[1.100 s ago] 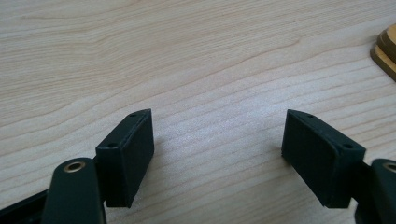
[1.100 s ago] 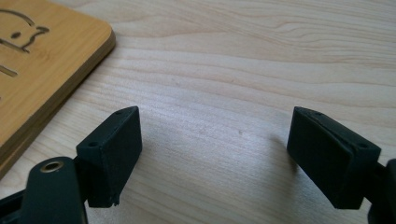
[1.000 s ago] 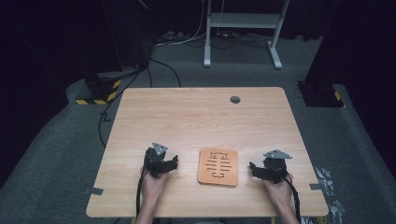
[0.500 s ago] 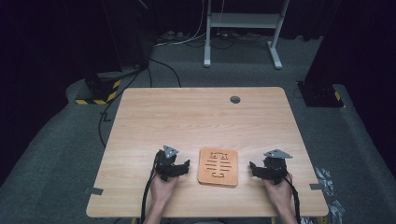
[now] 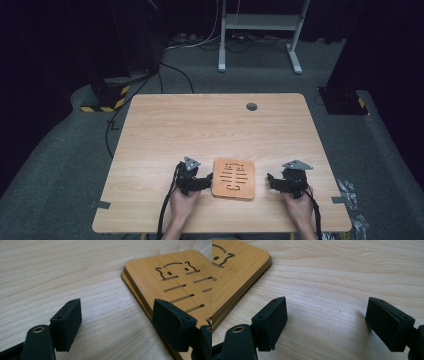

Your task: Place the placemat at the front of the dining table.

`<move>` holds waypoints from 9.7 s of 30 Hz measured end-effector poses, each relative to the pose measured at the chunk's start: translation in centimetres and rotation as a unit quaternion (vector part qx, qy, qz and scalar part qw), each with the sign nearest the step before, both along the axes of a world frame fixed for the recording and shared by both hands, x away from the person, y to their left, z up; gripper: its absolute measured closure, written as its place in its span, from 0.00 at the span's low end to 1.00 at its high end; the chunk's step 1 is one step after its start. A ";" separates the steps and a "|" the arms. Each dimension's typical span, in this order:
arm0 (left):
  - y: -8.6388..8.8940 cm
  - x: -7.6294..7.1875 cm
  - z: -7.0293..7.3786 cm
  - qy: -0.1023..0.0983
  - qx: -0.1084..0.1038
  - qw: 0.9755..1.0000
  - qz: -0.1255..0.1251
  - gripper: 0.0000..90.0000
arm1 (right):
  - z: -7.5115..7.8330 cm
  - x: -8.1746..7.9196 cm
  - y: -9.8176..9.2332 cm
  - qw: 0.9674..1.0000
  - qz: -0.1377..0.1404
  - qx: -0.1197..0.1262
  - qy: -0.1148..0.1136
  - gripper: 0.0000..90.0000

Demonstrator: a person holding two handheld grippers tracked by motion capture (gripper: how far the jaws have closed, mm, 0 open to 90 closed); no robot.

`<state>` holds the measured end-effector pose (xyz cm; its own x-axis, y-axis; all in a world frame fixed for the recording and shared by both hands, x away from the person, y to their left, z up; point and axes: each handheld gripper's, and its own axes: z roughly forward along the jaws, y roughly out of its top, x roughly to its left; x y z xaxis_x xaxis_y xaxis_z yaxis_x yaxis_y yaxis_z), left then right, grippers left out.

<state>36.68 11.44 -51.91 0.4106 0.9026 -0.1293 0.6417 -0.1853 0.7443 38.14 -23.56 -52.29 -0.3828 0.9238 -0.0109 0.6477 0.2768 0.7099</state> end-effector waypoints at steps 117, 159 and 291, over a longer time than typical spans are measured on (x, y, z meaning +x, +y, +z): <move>-1.2 -0.4 -0.4 -0.020 -0.010 1.000 -0.011 0.29 | 0.1 0.0 2.2 0.998 0.058 0.030 -0.013 0.31; -4.7 -1.0 2.2 0.018 -0.075 0.995 -0.057 0.27 | -0.1 0.3 2.2 0.998 0.050 0.040 -0.006 0.31; -10.2 -1.7 5.3 0.025 -0.095 0.991 -0.087 0.77 | 0.0 0.1 2.5 1.000 0.026 0.002 -0.004 0.30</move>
<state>34.99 1.22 -46.65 0.5470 0.7761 -0.3138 0.6488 -0.1562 0.7447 38.28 -21.05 -52.27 -0.4306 0.9025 -0.0095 0.6268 0.3066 0.7163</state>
